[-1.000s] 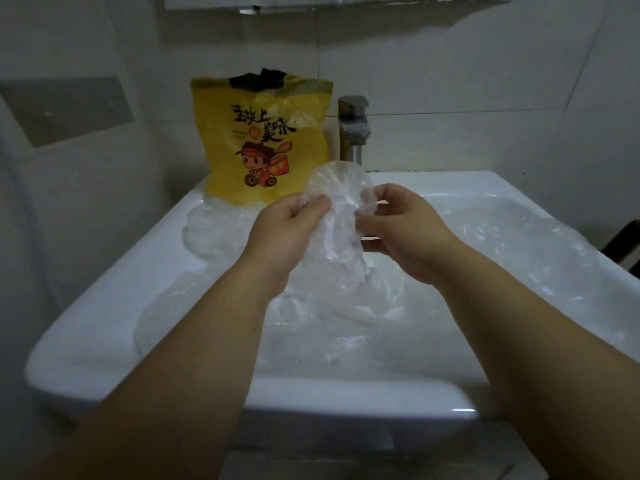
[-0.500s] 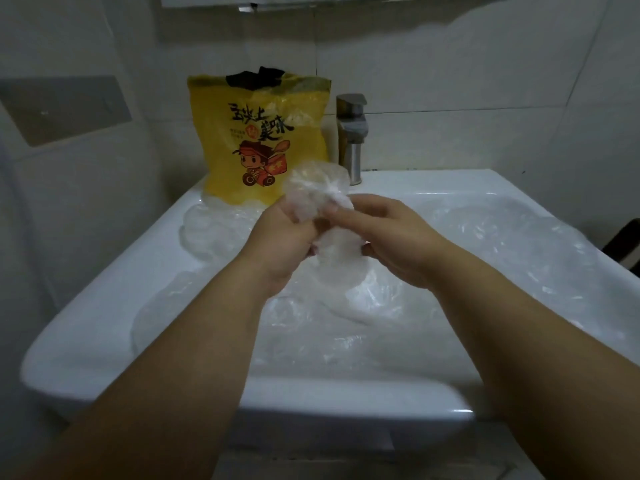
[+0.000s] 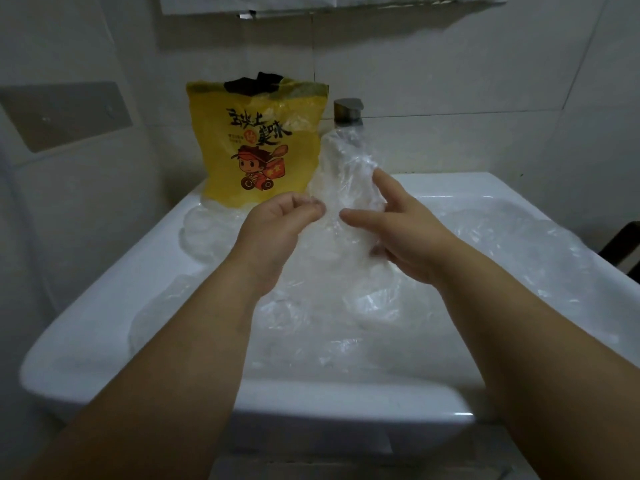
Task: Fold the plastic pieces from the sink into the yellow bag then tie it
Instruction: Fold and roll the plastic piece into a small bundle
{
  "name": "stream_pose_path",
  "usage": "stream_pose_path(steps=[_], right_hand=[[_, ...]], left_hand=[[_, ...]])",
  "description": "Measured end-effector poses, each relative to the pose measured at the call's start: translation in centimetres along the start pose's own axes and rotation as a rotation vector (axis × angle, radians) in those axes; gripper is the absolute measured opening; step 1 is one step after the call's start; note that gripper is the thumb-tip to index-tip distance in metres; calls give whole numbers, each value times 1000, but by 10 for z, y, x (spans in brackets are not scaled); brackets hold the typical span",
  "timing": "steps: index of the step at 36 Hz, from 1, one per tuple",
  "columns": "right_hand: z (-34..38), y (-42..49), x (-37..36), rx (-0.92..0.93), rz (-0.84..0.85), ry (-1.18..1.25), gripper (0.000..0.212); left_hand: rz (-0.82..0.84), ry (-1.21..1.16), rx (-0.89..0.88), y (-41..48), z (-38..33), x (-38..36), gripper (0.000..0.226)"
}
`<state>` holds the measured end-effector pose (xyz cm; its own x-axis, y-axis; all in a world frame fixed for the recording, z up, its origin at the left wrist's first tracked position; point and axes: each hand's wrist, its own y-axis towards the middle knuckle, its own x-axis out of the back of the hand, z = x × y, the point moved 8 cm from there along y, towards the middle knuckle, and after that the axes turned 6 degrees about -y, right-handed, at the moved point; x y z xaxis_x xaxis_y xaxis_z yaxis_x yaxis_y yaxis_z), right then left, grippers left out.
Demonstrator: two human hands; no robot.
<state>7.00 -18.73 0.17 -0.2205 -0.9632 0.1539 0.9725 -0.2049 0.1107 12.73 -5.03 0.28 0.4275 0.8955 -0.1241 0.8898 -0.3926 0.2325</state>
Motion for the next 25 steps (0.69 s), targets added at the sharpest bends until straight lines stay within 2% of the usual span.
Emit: stream_pose_path(steps=[4,6,9,11,13,15,17,19,22,25], right_hand=[[-3,3,7,-3,-79,-6,86],[-4,4,15,0,-133,18,88],[-7,6,19,-7,-156,46,97],[-6,5,20,-7,-161,44,98],[-5,4,22,-3,-174,49,91],[-6,4,27,-10,-196,60,77],[-8,6,30,-8,-210,40,62],[-8,6,29,-6,-201,-13,60],[-5,5,24,-2,-171,-19,60],[0,2,21,18,-139,78,45]], left_hand=[[-29,-170,6,0,-4,1,12],[-17,-153,10,-2,-7,-1,8],[71,-127,105,-4,0,-6,1],[136,-104,164,-6,5,-9,7],[97,-39,176,-4,9,-4,13],[-27,-42,138,1,8,9,13],[-146,-146,83,7,4,22,13],[-231,-298,61,8,0,30,13],[-246,-320,69,6,-2,32,24],[-276,-201,122,1,5,34,26]])
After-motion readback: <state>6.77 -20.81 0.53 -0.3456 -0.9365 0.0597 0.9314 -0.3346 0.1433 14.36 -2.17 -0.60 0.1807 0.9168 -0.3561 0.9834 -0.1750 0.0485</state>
